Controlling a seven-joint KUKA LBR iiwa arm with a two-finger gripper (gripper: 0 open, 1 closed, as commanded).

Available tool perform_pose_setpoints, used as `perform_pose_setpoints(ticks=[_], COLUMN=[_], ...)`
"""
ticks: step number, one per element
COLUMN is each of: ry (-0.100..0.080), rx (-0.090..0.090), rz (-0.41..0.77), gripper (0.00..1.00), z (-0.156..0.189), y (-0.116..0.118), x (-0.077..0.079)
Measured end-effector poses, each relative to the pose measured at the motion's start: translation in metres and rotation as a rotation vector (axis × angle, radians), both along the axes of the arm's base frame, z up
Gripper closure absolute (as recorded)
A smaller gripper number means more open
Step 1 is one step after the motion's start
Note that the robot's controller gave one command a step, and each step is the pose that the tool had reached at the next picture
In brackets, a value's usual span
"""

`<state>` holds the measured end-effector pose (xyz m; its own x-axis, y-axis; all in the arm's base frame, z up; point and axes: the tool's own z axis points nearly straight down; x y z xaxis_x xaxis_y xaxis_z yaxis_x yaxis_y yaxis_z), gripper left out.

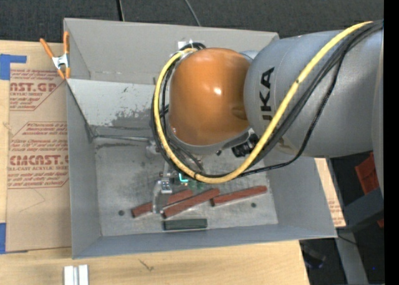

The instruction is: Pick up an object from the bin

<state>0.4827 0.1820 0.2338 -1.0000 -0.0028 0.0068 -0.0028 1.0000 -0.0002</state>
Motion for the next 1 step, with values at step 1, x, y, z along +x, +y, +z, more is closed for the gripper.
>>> perform_pose_setpoints(ticks=[1], ry=[-0.007], rx=[0.001], rz=[-0.002], gripper=[0.00], z=[0.0034], y=[-0.0010], x=[0.0019])
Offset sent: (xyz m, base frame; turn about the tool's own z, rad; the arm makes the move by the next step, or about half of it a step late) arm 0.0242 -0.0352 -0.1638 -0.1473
